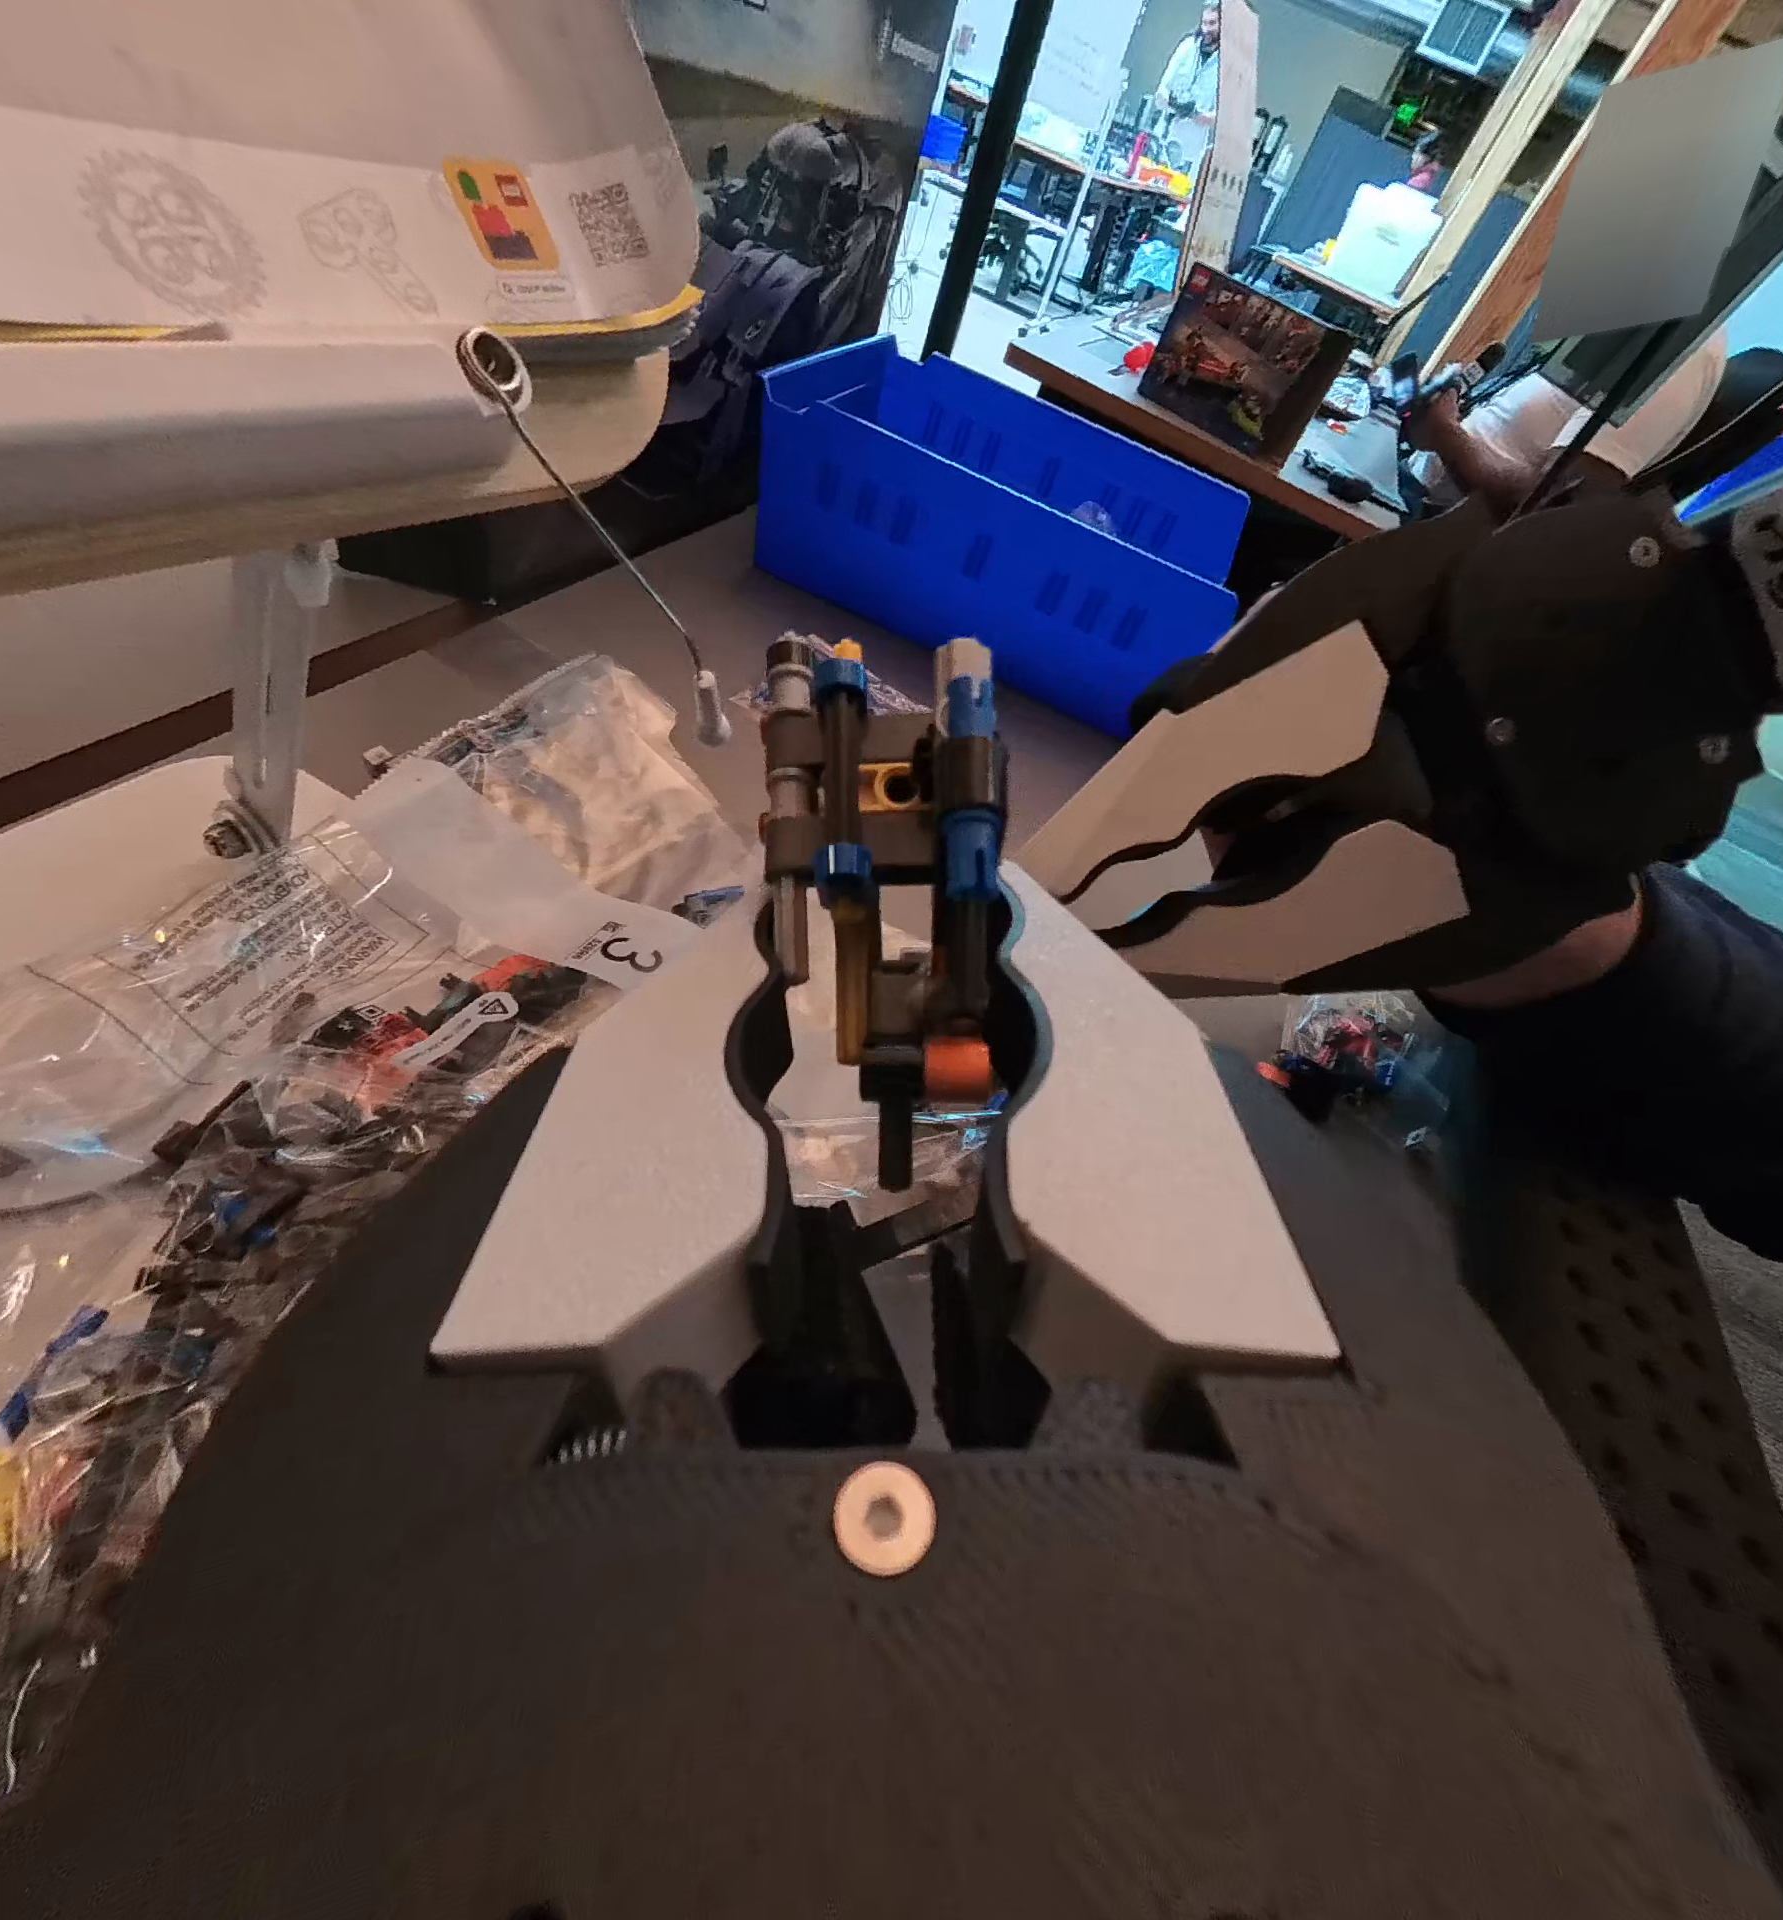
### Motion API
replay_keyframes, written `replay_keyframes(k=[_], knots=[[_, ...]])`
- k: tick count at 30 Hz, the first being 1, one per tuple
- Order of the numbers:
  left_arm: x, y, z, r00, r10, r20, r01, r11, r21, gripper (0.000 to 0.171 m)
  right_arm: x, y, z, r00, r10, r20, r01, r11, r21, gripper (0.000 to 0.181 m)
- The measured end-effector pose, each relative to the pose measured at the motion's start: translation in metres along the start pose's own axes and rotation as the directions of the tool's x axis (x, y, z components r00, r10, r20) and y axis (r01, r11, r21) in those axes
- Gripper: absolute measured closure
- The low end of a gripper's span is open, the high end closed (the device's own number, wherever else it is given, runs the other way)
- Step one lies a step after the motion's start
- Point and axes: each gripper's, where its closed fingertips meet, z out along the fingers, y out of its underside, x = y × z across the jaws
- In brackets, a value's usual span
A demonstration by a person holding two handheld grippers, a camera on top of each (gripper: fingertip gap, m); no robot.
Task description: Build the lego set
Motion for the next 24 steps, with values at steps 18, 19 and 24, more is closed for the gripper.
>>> replay_keyframes(k=[18,19,24], knots=[[-0.018,-0.009,-0.014,0.998,-0.010,0.056,0.007,0.998,0.062,0.142,0.002,-0.004,-0.012,0.998,0.036,0.045,-0.039,0.997,0.071,0.172],[-0.014,-0.011,-0.014,0.999,-0.025,0.025,0.023,0.997,0.078,0.142,0.001,-0.004,-0.009,0.999,0.022,0.035,-0.025,0.998,0.065,0.170],[-0.004,-0.010,-0.009,0.999,-0.033,-0.021,0.034,0.997,0.068,0.142,0.003,0.000,0.002,1.000,0.018,-0.002,-0.018,0.998,0.053,0.166]])
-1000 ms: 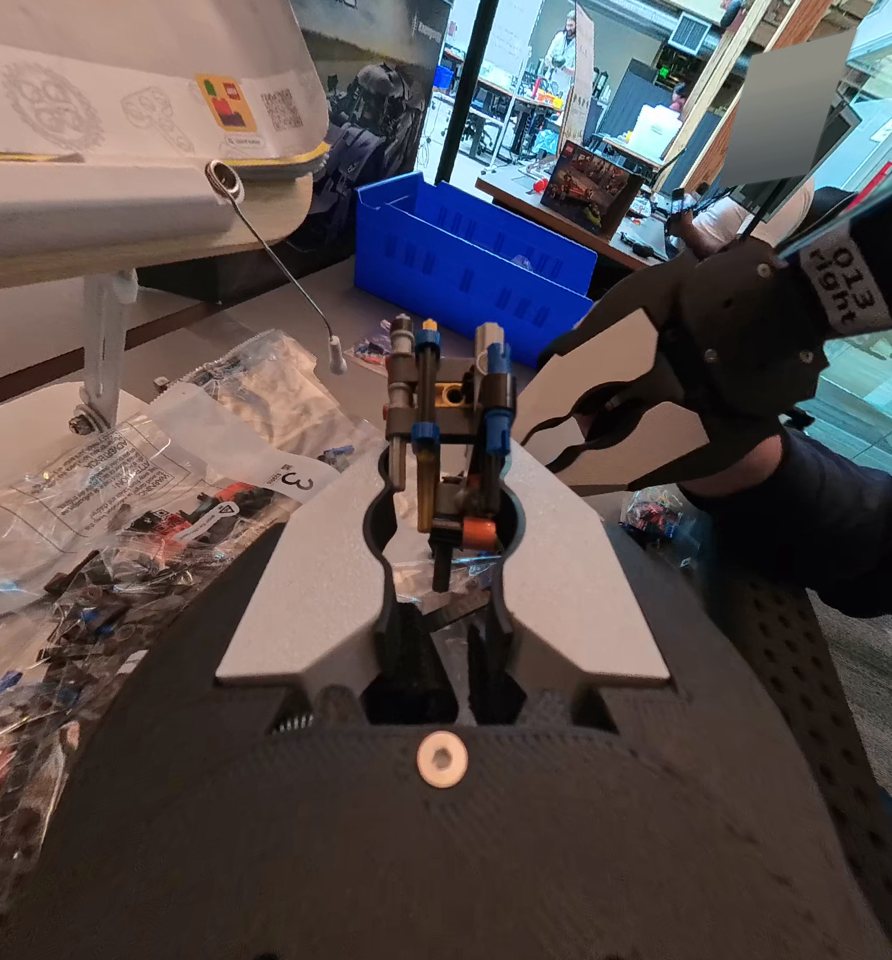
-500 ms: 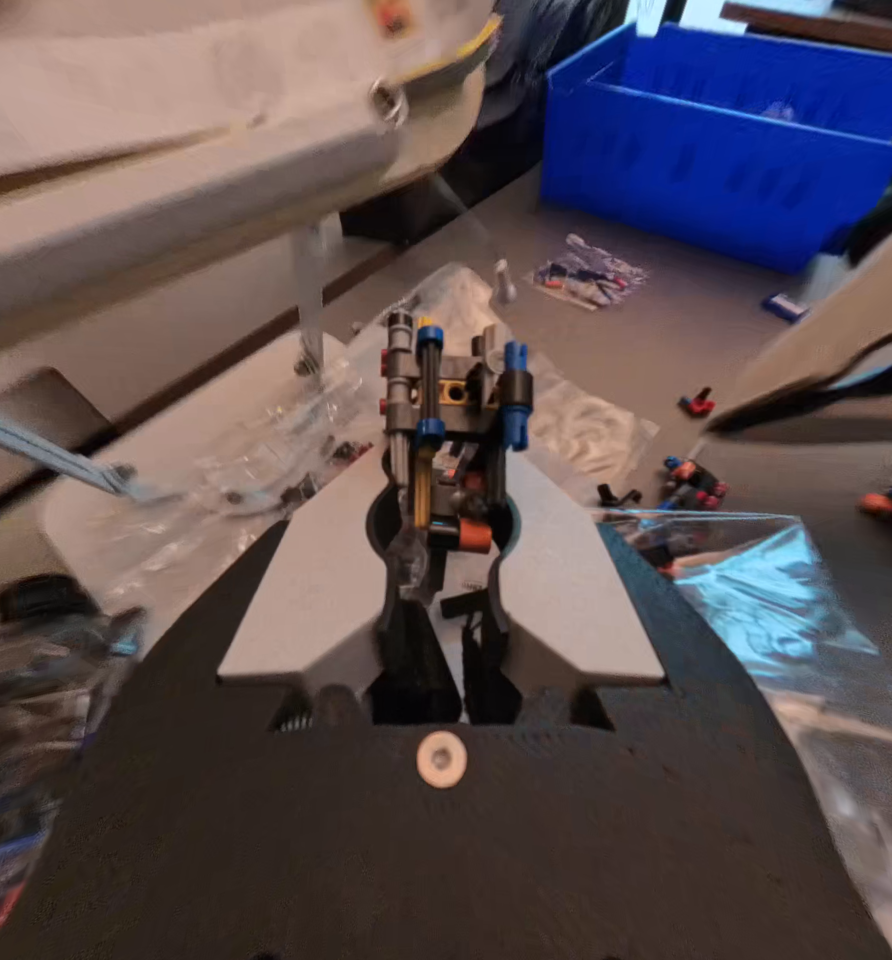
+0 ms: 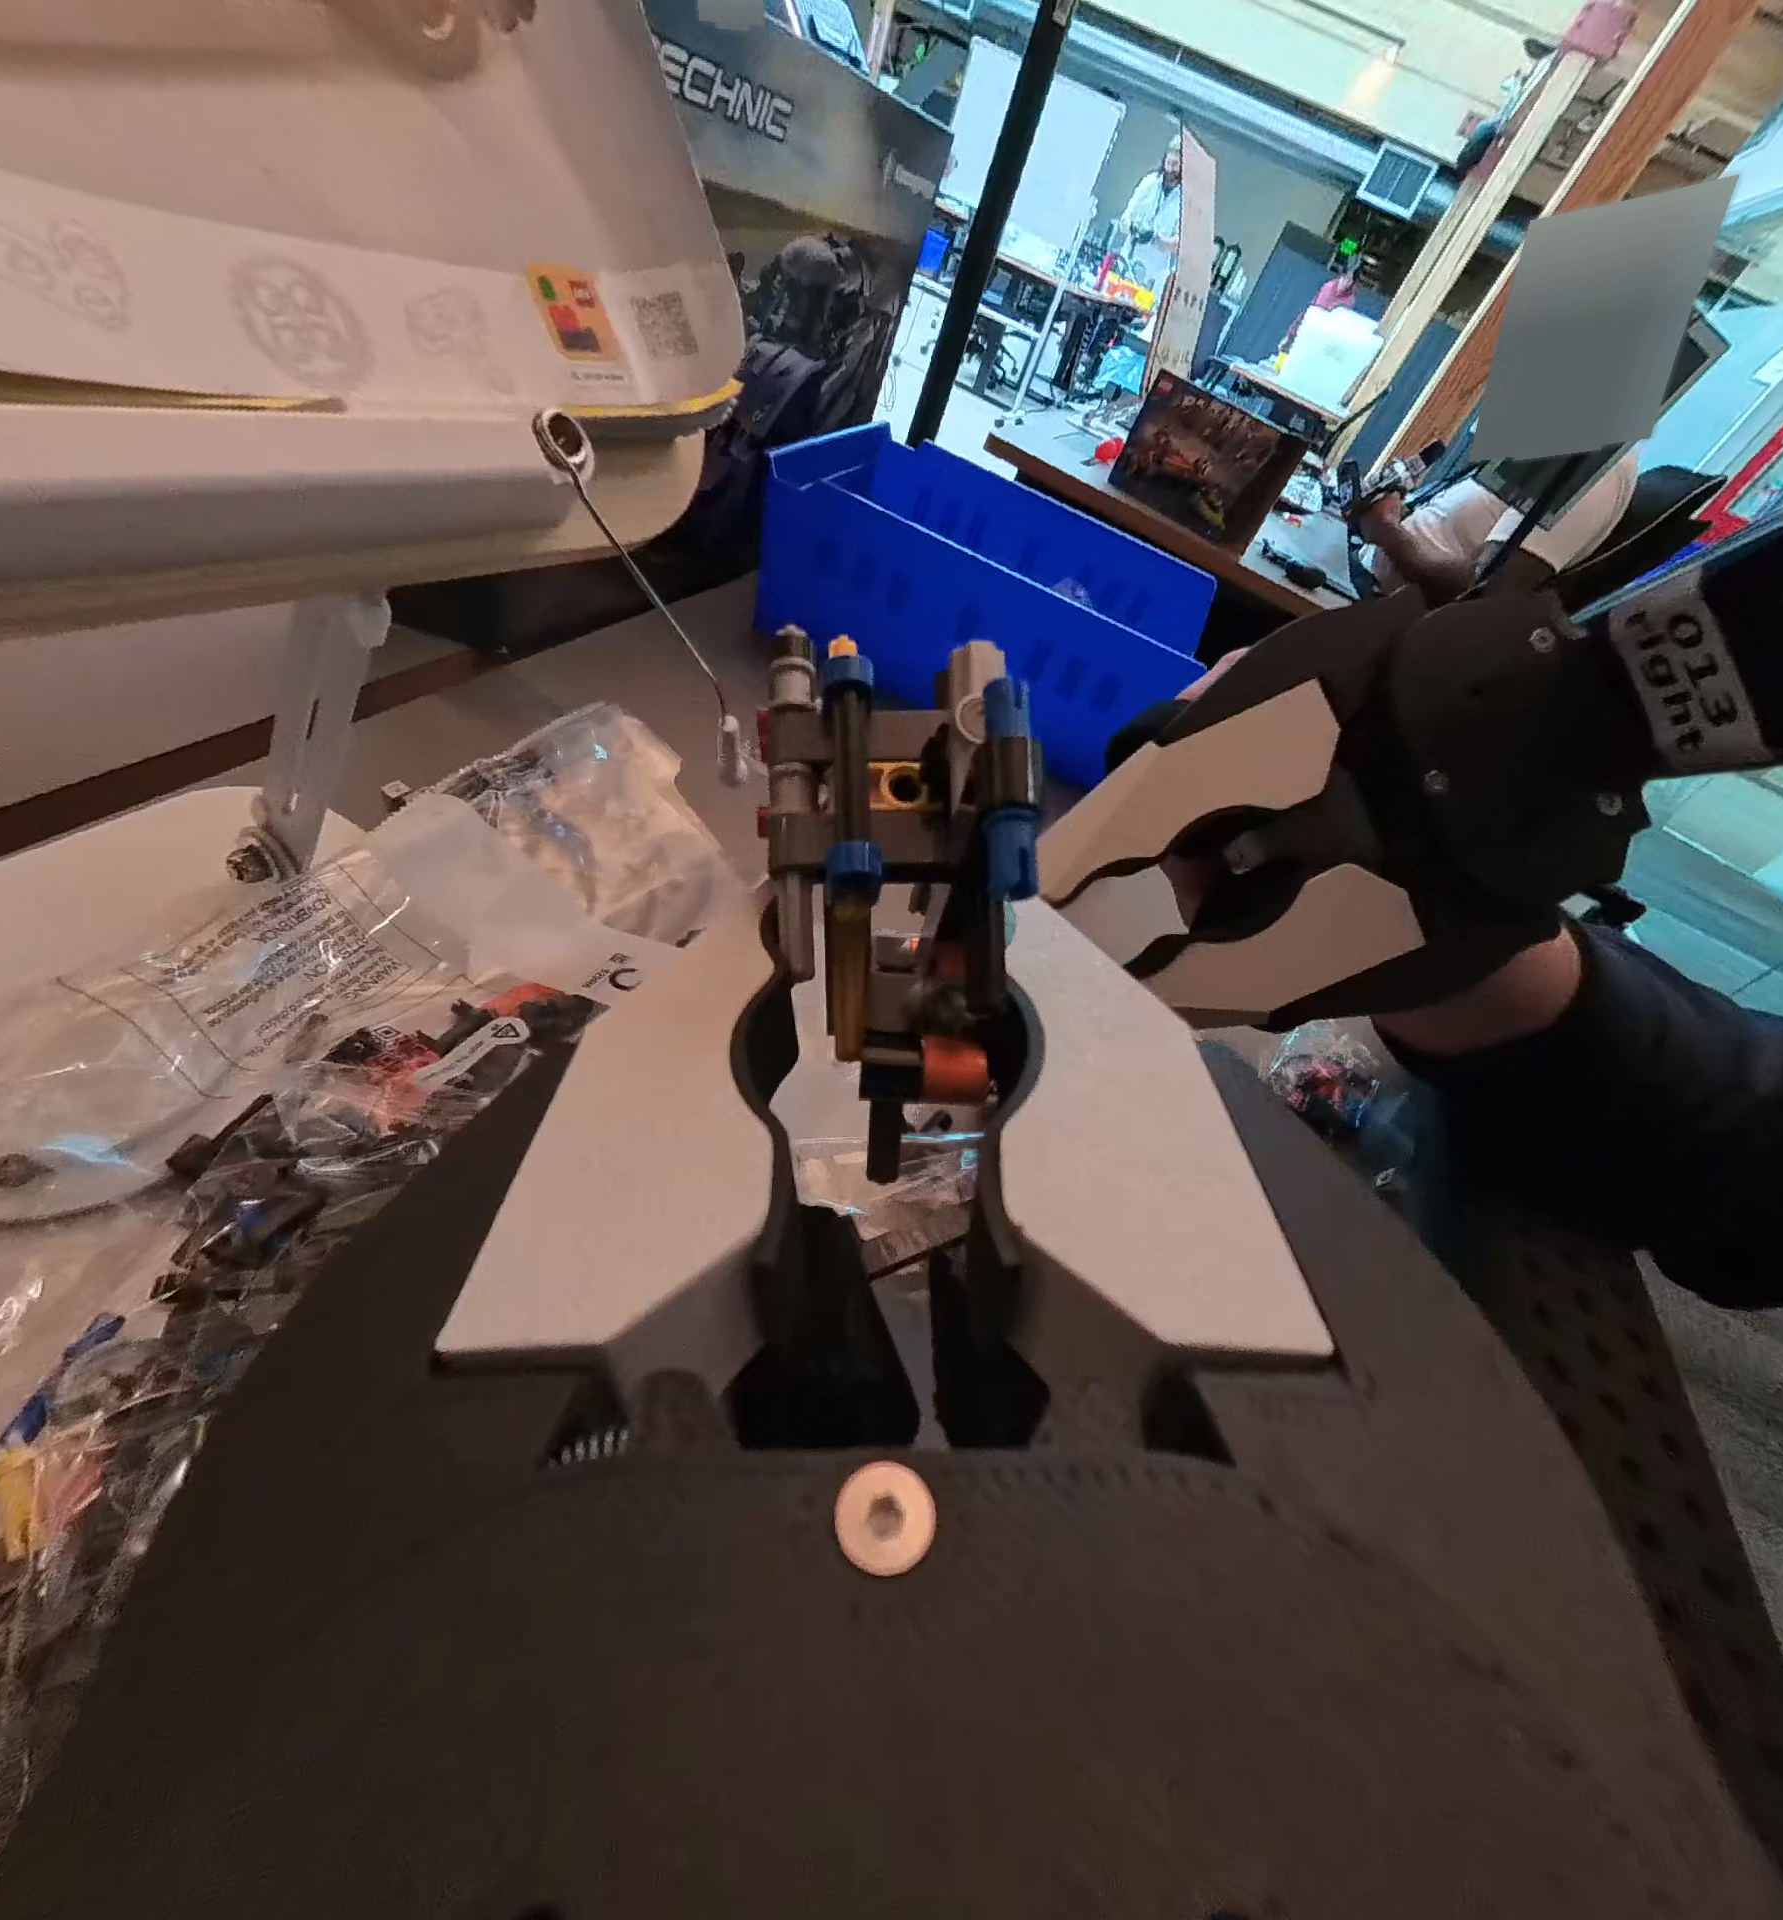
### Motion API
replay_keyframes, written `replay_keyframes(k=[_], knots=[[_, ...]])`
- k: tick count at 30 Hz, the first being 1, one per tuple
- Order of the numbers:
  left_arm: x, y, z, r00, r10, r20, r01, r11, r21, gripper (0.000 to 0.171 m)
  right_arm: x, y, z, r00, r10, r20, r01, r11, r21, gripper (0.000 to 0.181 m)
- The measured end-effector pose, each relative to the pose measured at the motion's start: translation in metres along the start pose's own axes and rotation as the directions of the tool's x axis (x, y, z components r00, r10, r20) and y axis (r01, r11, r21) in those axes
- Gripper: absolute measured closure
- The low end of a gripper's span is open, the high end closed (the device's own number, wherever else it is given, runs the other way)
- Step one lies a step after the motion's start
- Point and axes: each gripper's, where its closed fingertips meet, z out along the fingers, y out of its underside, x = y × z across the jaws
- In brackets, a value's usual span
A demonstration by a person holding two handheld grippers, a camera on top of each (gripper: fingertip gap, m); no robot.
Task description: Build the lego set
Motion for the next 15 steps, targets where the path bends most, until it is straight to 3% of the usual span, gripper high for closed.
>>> replay_keyframes(k=[13,15], knots=[[0.009,0.004,0.007,1.000,0.000,-0.027,-0.001,1.000,-0.021,0.142,0.004,0.002,0.003,1.000,0.019,-0.014,-0.019,1.000,0.016,0.171],[0.012,0.004,0.007,0.999,-0.007,-0.043,0.006,1.000,-0.016,0.142,0.007,0.003,0.004,0.999,0.024,-0.032,-0.023,1.000,0.012,0.163]])
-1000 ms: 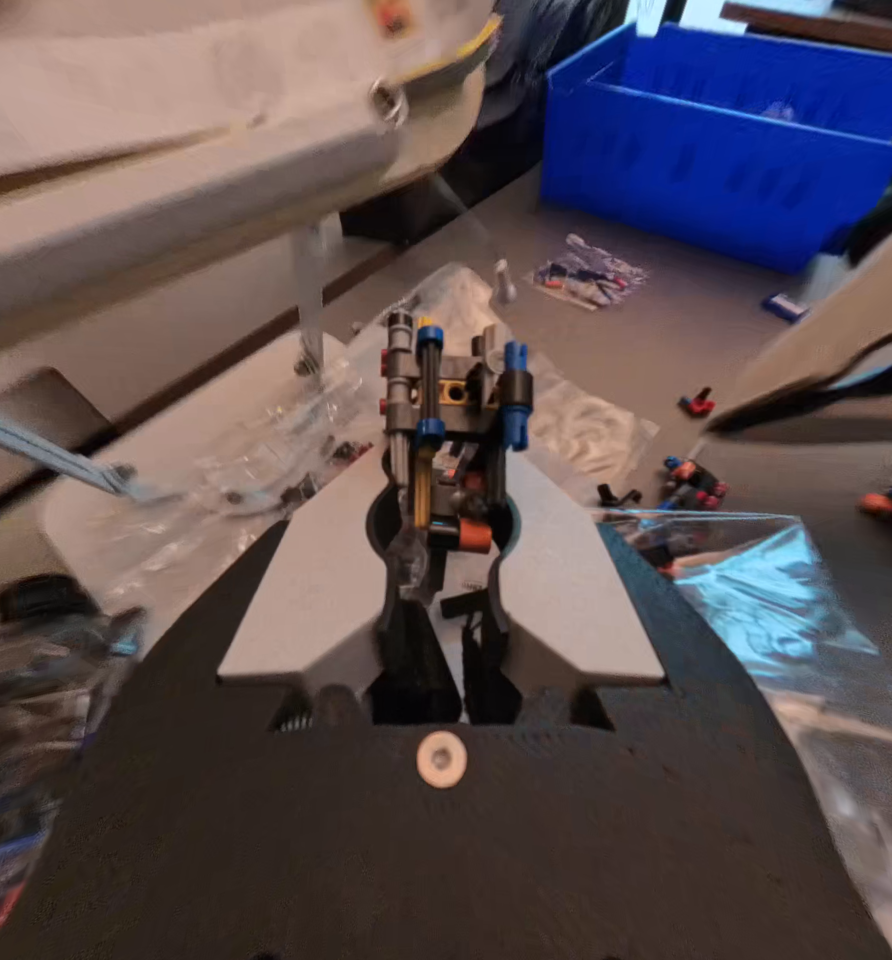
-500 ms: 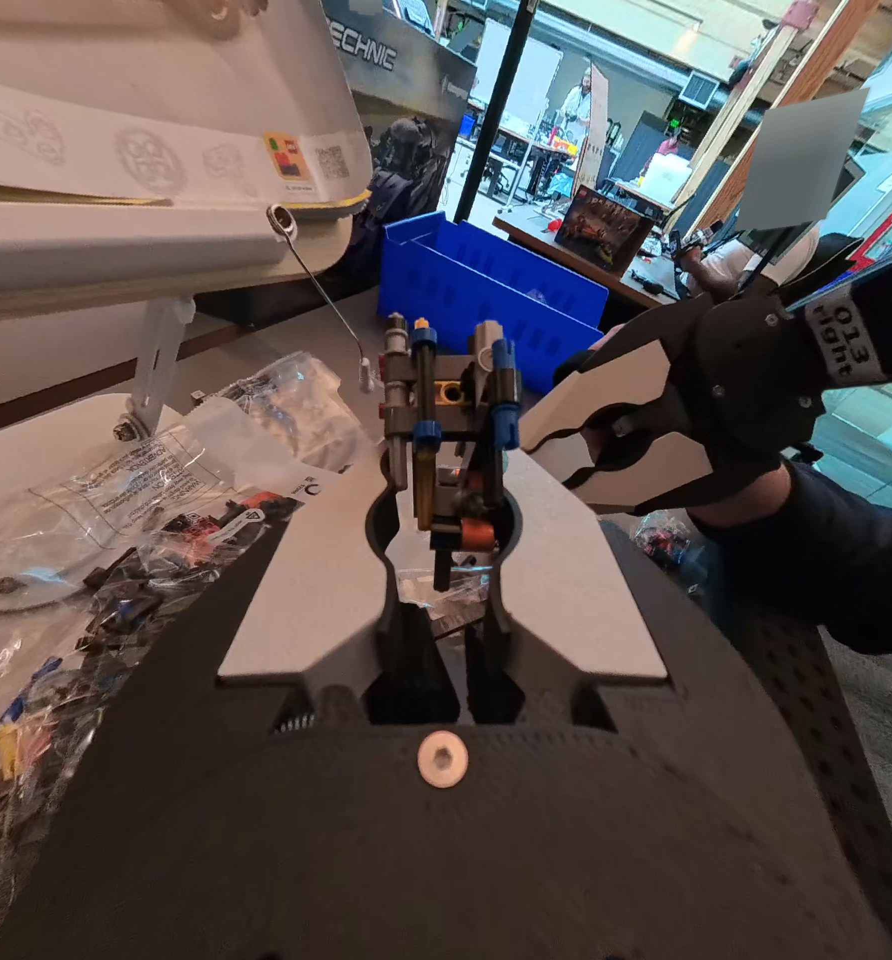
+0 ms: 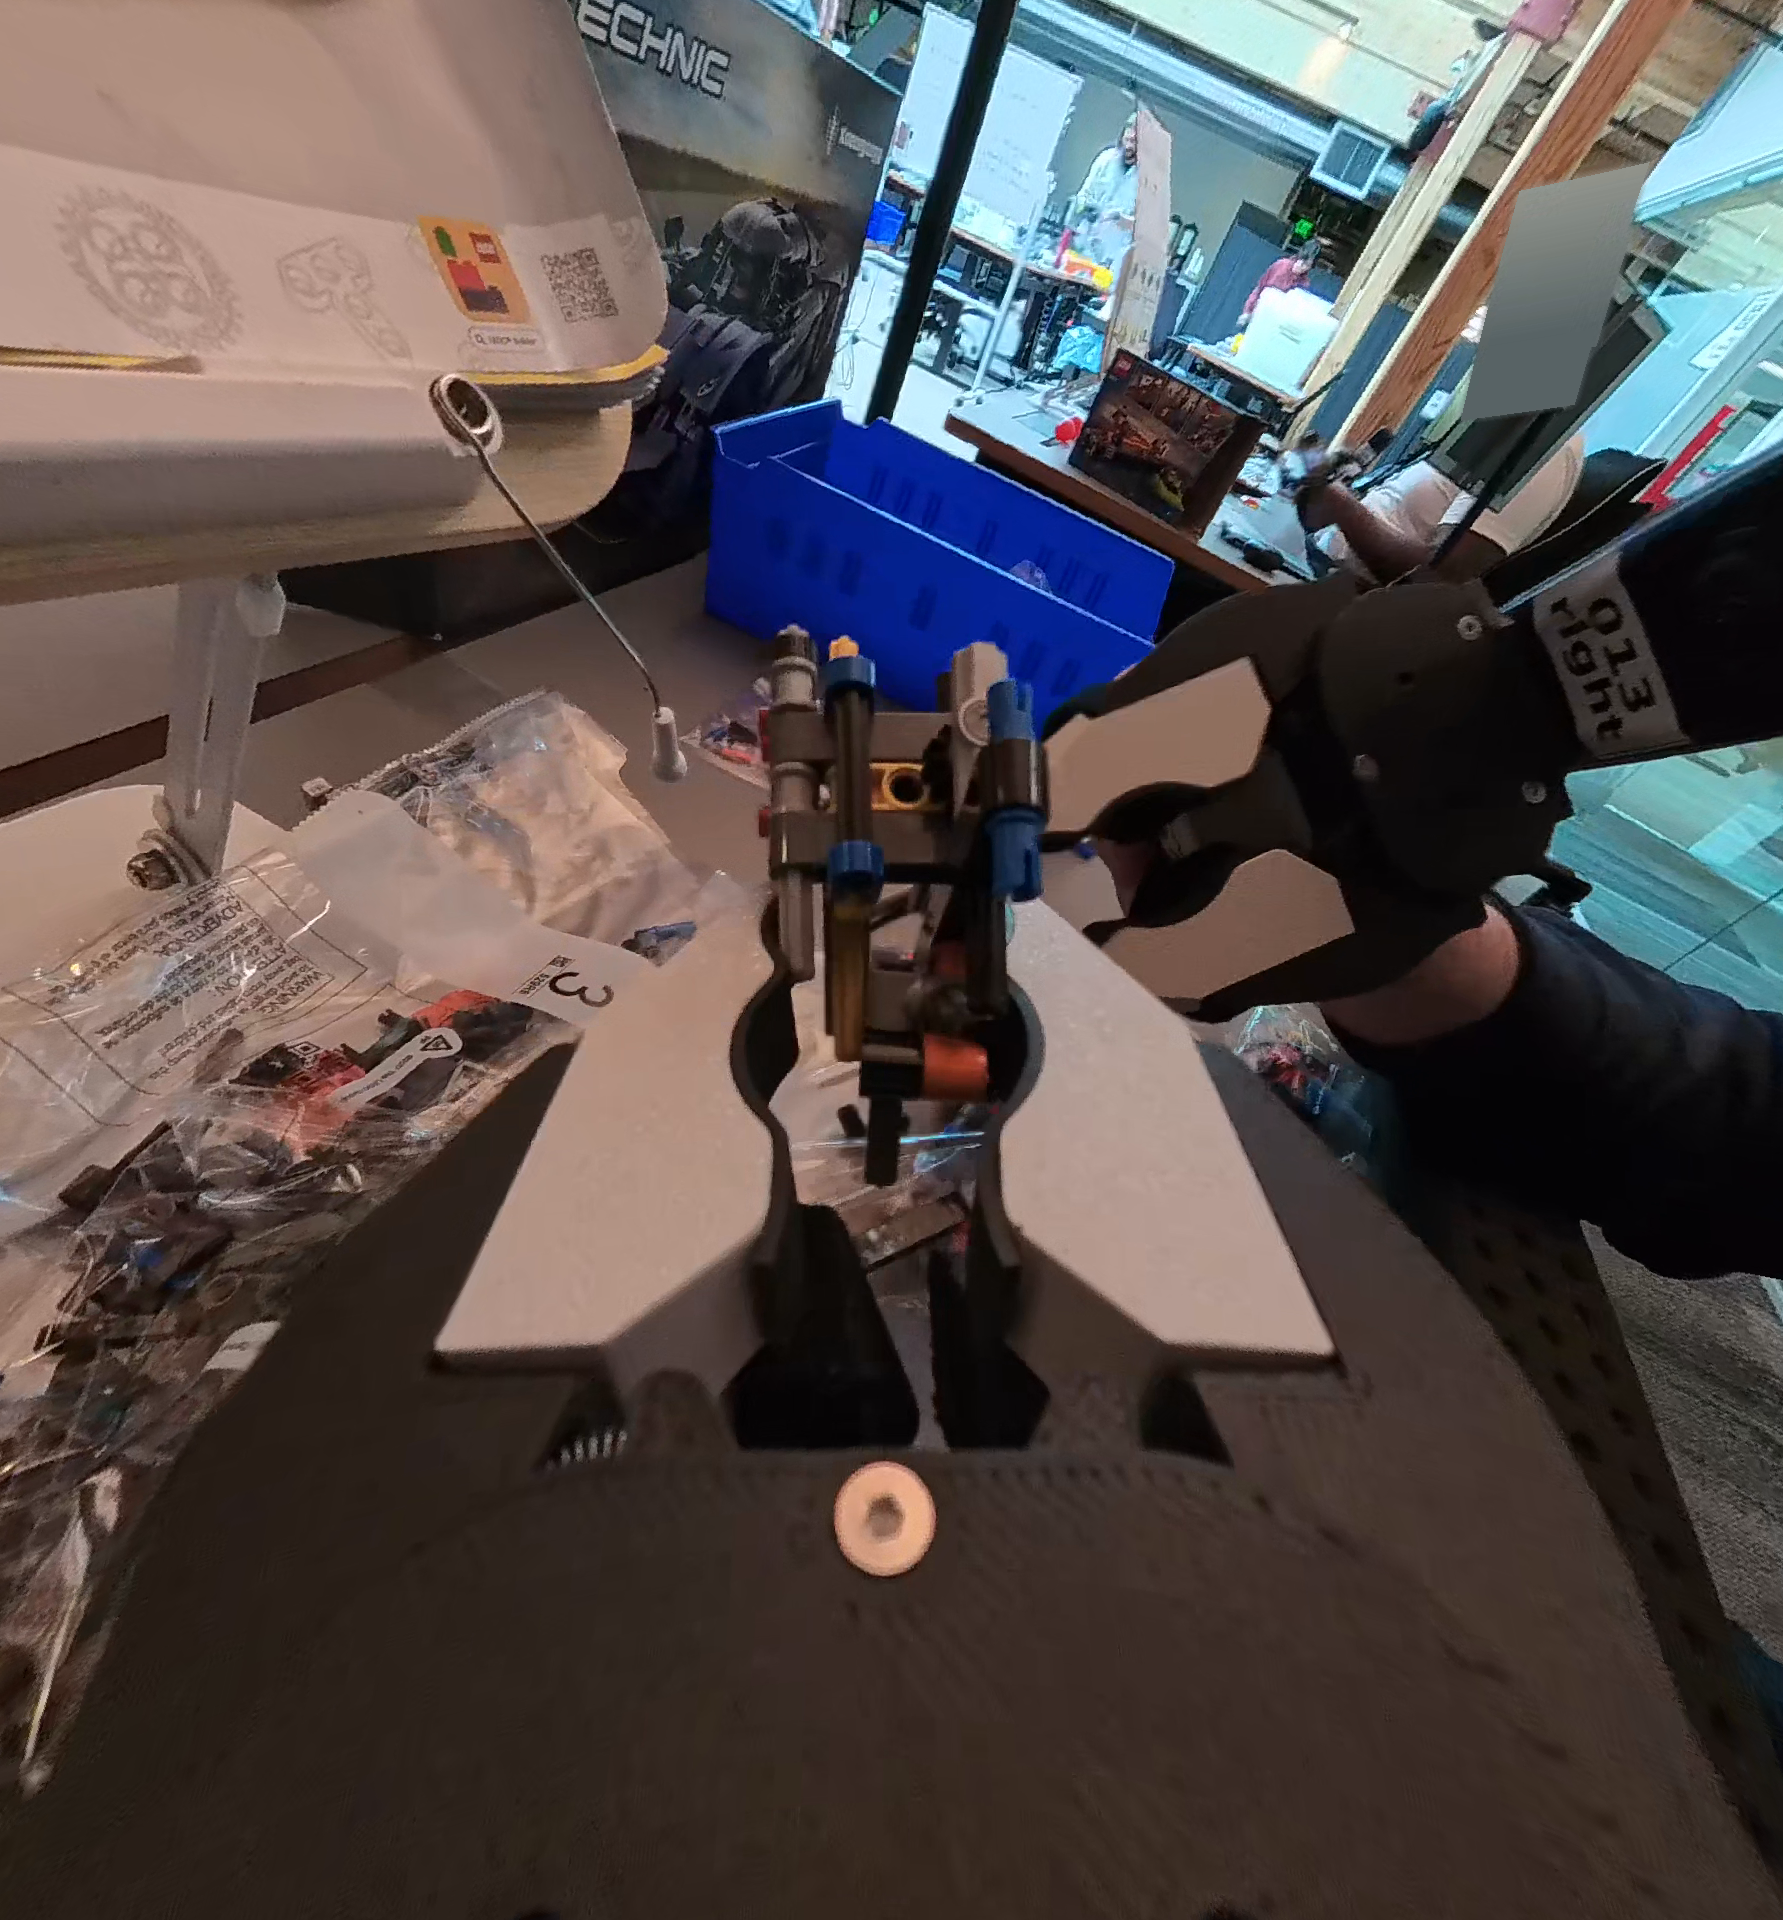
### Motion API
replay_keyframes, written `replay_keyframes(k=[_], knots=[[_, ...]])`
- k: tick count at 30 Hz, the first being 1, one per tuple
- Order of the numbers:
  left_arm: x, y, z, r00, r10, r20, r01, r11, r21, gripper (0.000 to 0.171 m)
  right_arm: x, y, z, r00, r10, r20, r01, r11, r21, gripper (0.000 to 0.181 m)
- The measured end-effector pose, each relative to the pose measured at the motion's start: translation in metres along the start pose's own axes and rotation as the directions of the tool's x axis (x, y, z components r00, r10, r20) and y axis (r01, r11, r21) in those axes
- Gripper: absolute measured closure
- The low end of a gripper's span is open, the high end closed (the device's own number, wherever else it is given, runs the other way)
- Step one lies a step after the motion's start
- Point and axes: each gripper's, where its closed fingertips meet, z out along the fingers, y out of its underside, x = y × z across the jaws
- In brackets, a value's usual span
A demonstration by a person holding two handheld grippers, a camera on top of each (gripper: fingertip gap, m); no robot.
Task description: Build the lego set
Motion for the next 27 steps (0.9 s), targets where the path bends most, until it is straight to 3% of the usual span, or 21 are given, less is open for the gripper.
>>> replay_keyframes(k=[14,27], knots=[[0.007,0.001,0.001,0.999,0.038,-0.017,-0.039,0.999,-0.015,0.142,-0.001,0.002,-0.005,0.999,-0.013,0.032,0.013,1.000,-0.010,0.170],[-0.002,-0.002,-0.002,1.000,-0.024,0.013,0.024,1.000,0.004,0.141,0.008,-0.002,-0.010,0.946,-0.273,-0.175,0.247,0.956,-0.156,0.174]])
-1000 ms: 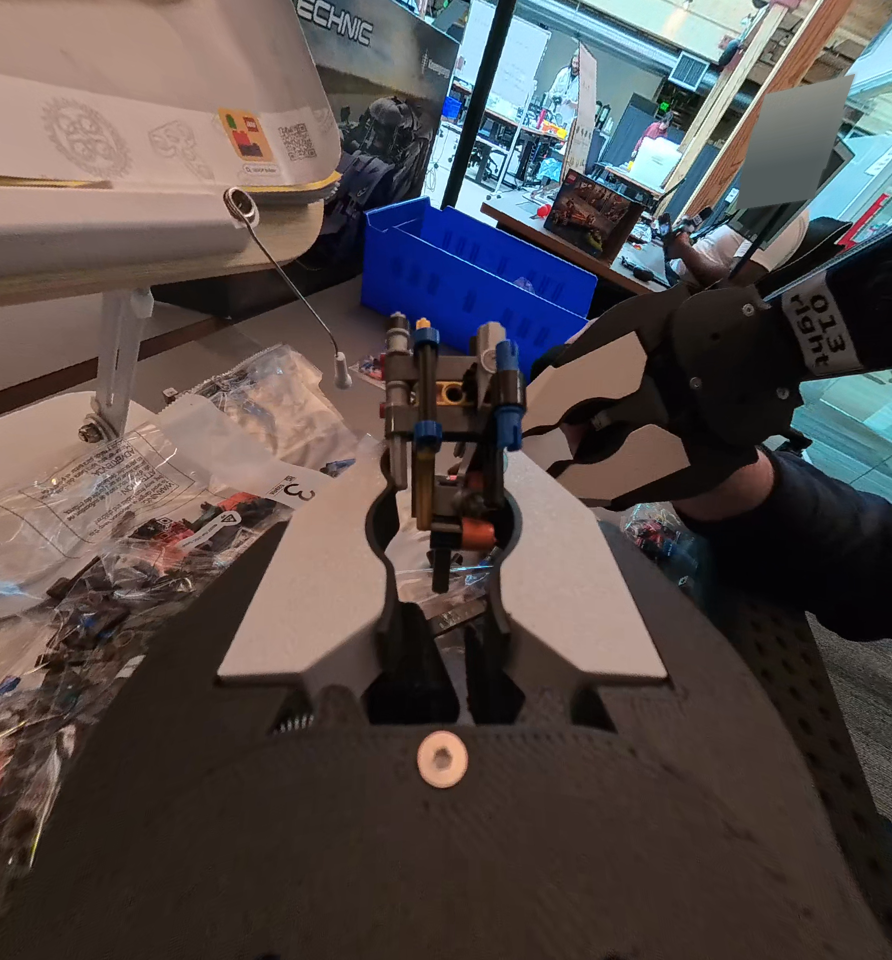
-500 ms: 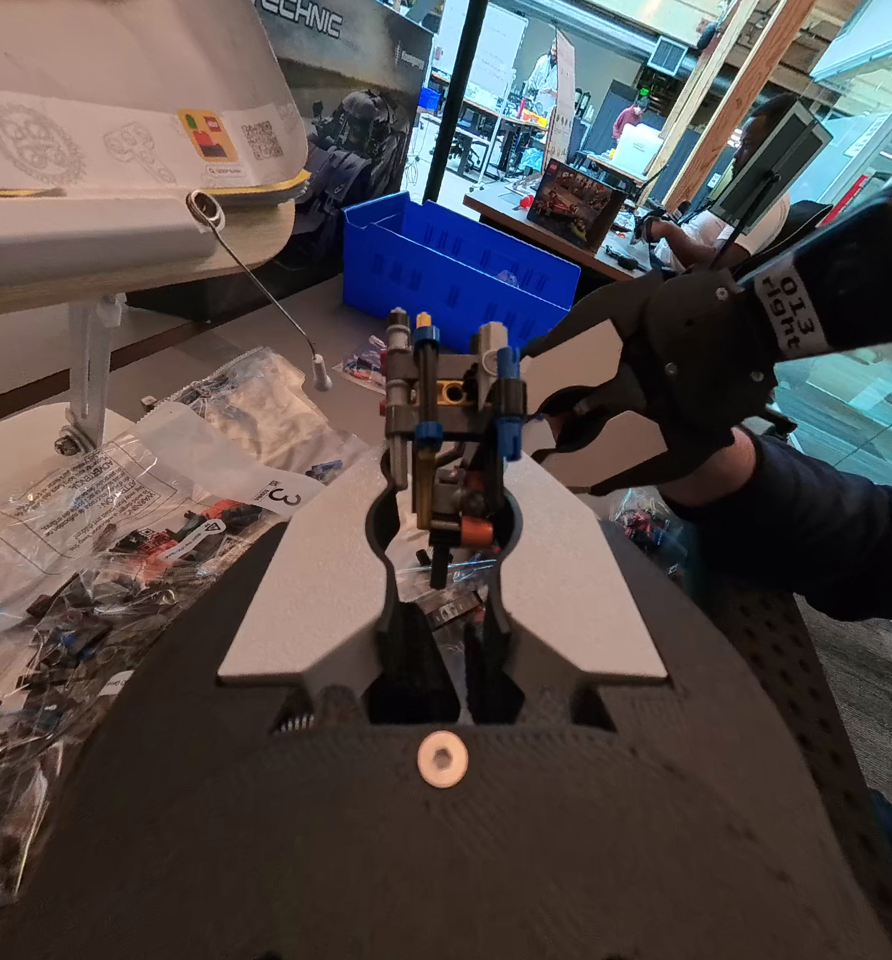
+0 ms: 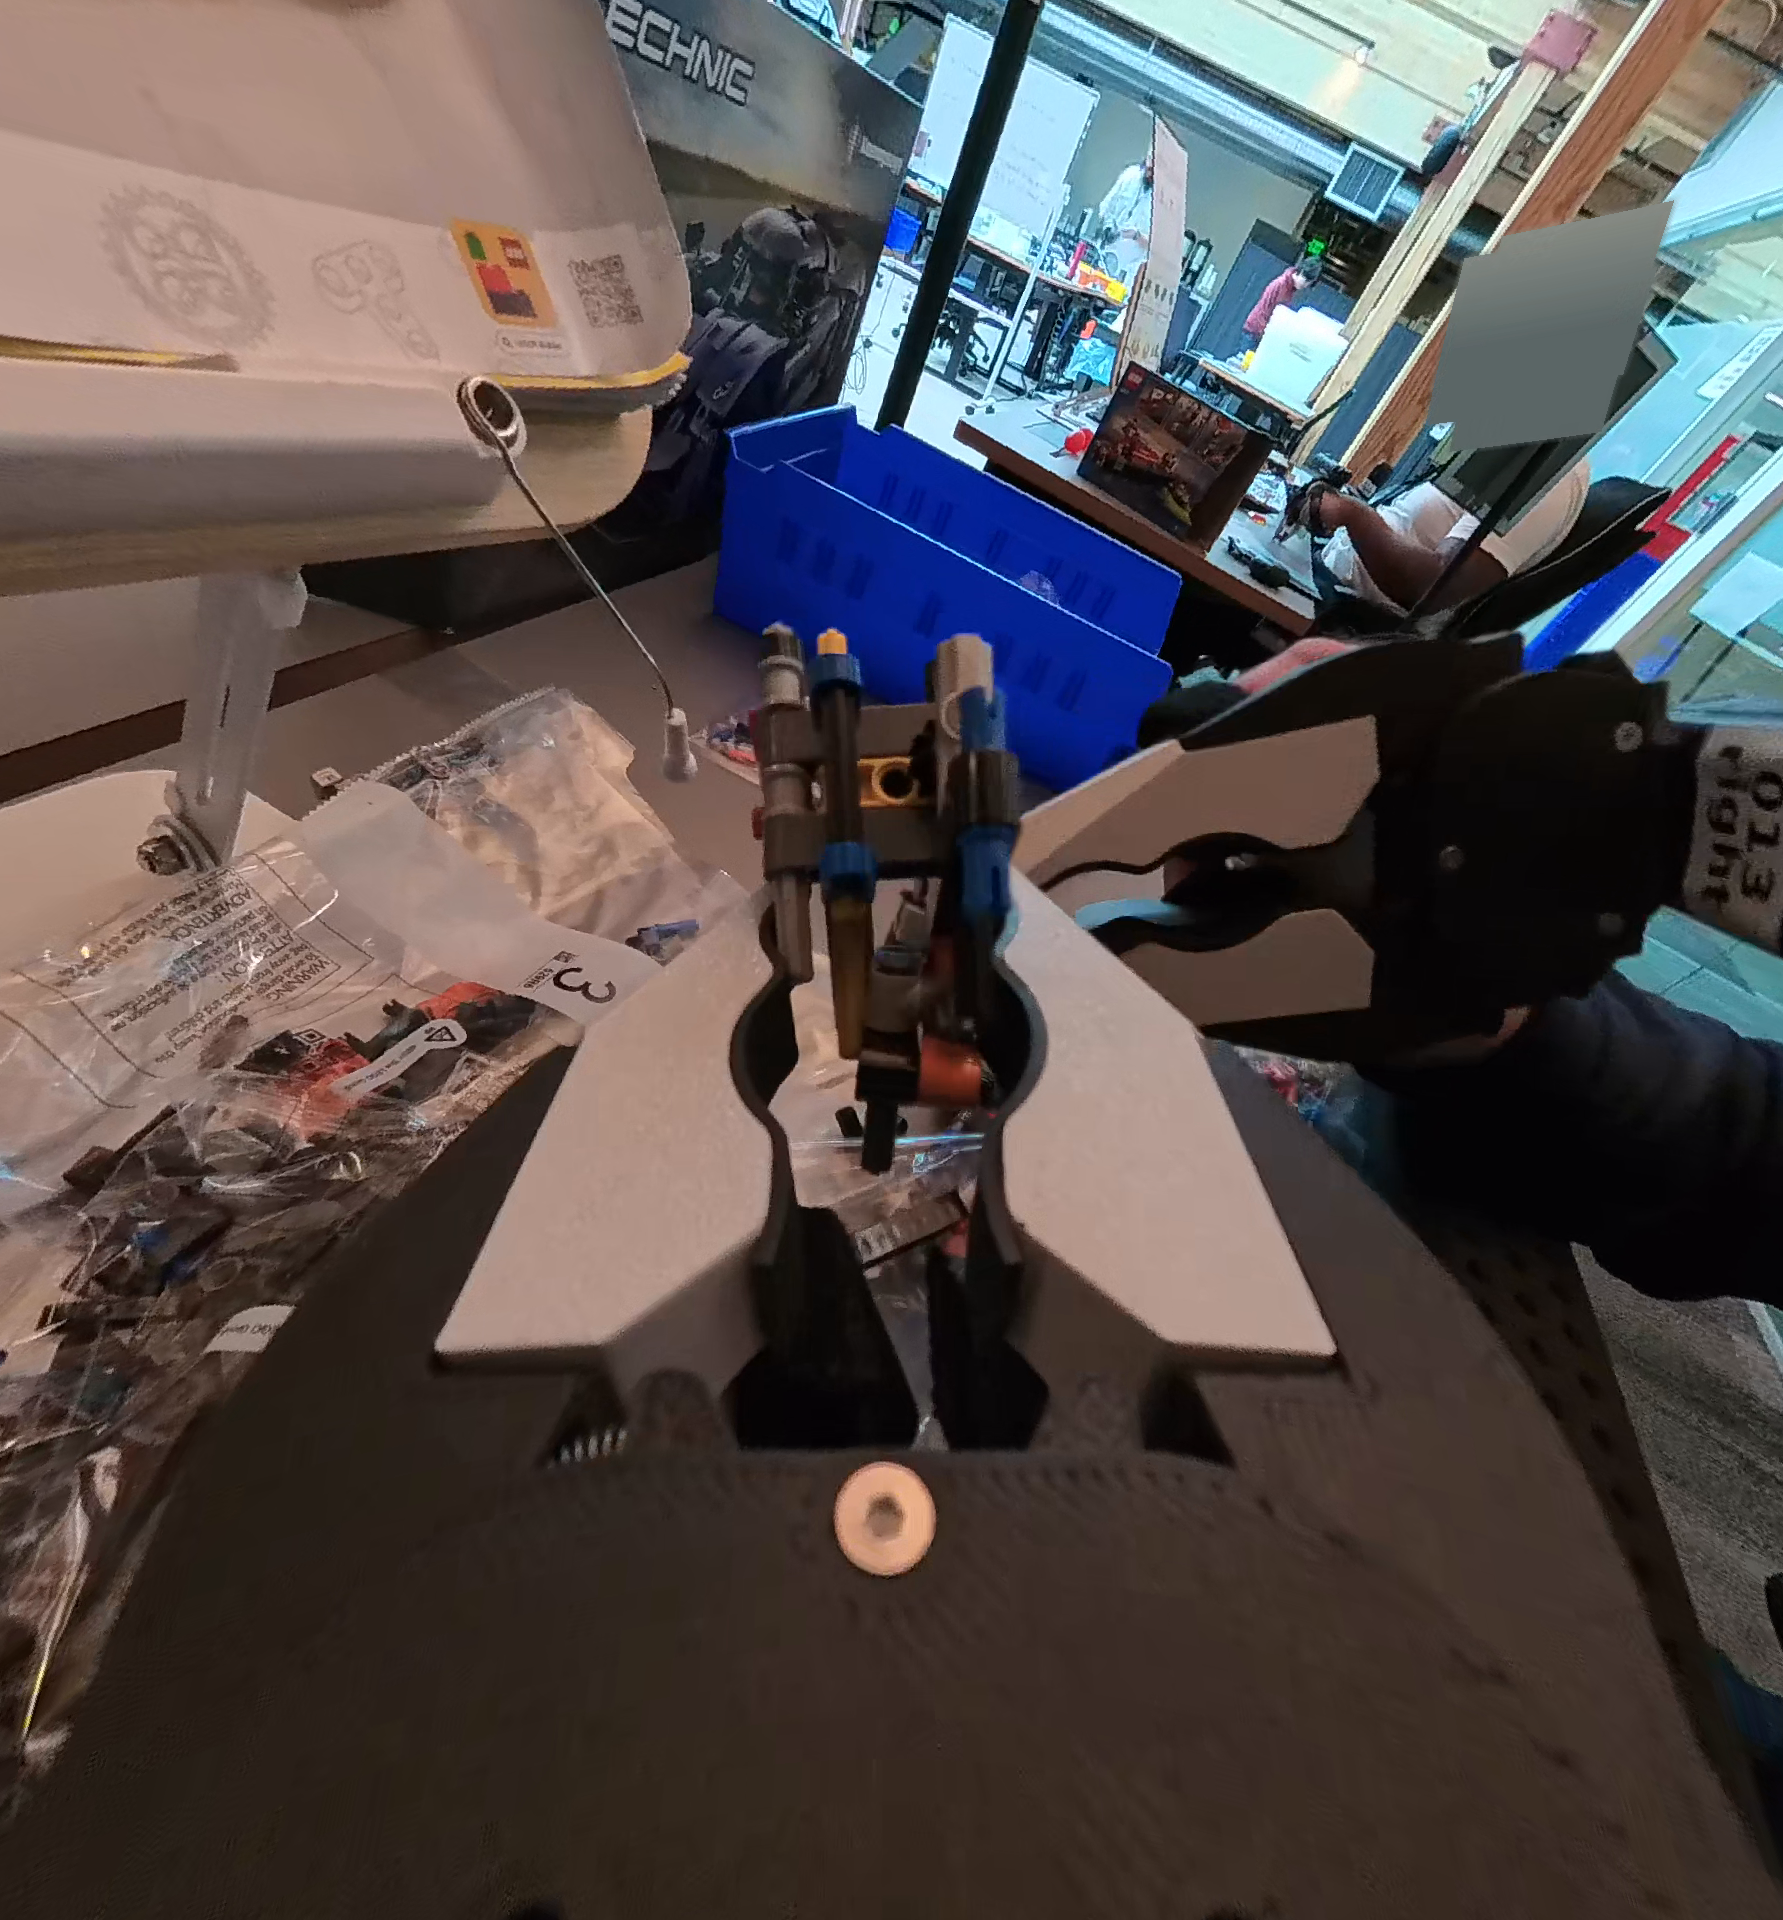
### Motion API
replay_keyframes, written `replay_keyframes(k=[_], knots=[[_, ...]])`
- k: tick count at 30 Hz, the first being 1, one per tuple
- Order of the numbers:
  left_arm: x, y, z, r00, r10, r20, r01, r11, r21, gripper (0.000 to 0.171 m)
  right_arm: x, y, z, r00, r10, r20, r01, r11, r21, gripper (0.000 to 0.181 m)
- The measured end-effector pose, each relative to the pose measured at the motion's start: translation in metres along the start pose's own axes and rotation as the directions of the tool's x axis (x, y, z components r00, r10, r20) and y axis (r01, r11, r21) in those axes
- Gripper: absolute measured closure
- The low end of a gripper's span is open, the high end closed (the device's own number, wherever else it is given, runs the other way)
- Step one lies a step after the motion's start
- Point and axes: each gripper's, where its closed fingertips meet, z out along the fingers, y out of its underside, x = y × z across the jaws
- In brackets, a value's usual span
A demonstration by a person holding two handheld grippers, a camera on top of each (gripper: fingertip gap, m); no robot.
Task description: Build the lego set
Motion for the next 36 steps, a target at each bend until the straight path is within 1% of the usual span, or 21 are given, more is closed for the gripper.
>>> replay_keyframes(k=[5,6,9,11,12,14,16,18,20,21,25,26,29,31,32,33,35,36], knots=[[-0.002,-0.001,0.000,1.000,0.004,0.021,-0.004,1.000,0.006,0.141,-0.002,0.000,-0.001,0.998,-0.058,-0.021,0.057,0.997,-0.055,0.174],[-0.002,-0.001,0.000,1.000,0.011,0.026,-0.011,1.000,0.001,0.141,-0.004,-0.001,-0.001,0.999,-0.051,-0.015,0.050,0.997,-0.055,0.175],[-0.003,-0.003,-0.001,0.998,0.037,0.045,-0.038,0.999,0.005,0.140,-0.002,-0.003,-0.004,0.998,0.049,0.026,-0.049,0.999,-0.018,0.175],[-0.003,-0.004,-0.001,0.994,0.080,0.078,-0.079,0.997,-0.009,0.140,-0.003,-0.003,-0.003,0.998,0.064,0.029,-0.063,0.998,-0.020,0.174],[-0.003,-0.004,-0.001,0.993,0.080,0.084,-0.080,0.997,-0.007,0.140,-0.003,-0.004,-0.004,0.996,0.078,0.038,-0.078,0.997,-0.009,0.174],[-0.004,-0.005,-0.004,0.998,0.041,0.057,-0.042,0.999,0.007,0.140,0.000,-0.007,-0.007,0.992,0.111,0.055,-0.113,0.993,0.024,0.175],[-0.002,-0.007,-0.005,0.997,0.054,0.058,-0.054,0.998,0.009,0.139,-0.001,-0.009,-0.009,0.990,0.127,0.068,-0.129,0.991,0.031,0.175],[-0.001,-0.010,-0.007,0.999,0.028,0.035,-0.029,0.999,0.025,0.139,0.002,-0.013,-0.012,0.972,0.207,0.114,-0.217,0.973,0.080,0.175],[-0.001,-0.009,-0.006,1.000,0.014,0.024,-0.015,0.999,0.031,0.139,0.001,-0.012,-0.012,0.964,0.229,0.133,-0.240,0.968,0.078,0.174],[-0.002,-0.009,-0.007,1.000,0.013,0.022,-0.014,0.999,0.030,0.139,0.002,-0.013,-0.012,0.965,0.229,0.129,-0.241,0.967,0.087,0.175],[-0.003,-0.009,-0.008,0.998,-0.057,-0.021,0.058,0.997,0.046,0.139,0.001,-0.016,-0.014,0.995,0.095,0.036,-0.097,0.994,0.050,0.175],[-0.003,-0.009,-0.009,0.997,-0.069,-0.030,0.070,0.996,0.053,0.139,0.002,-0.017,-0.015,0.995,0.091,0.034,-0.093,0.994,0.051,0.175],[-0.002,-0.011,-0.009,0.997,-0.070,-0.038,0.072,0.995,0.062,0.139,0.004,-0.018,-0.017,0.974,0.205,0.098,-0.214,0.972,0.095,0.175],[-0.003,-0.011,-0.008,0.997,-0.066,-0.032,0.068,0.996,0.062,0.139,0.004,-0.017,-0.016,0.967,0.228,0.114,-0.239,0.967,0.089,0.175],[-0.004,-0.010,-0.009,0.997,-0.067,-0.034,0.069,0.996,0.062,0.139,0.002,-0.018,-0.015,0.951,0.271,0.149,-0.287,0.953,0.101,0.175],[-0.003,-0.011,-0.009,0.996,-0.073,-0.044,0.076,0.995,0.068,0.139,0.002,-0.019,-0.016,0.913,0.346,0.215,-0.376,0.919,0.119,0.175],[-0.001,-0.013,-0.010,0.997,-0.062,-0.046,0.065,0.995,0.071,0.139,0.006,-0.019,-0.017,0.797,0.488,0.356,-0.562,0.815,0.141,0.175],[-0.002,-0.012,-0.008,0.998,-0.054,-0.038,0.057,0.996,0.066,0.139,0.005,-0.016,-0.015,0.731,0.540,0.417,-0.634,0.764,0.122,0.175]])
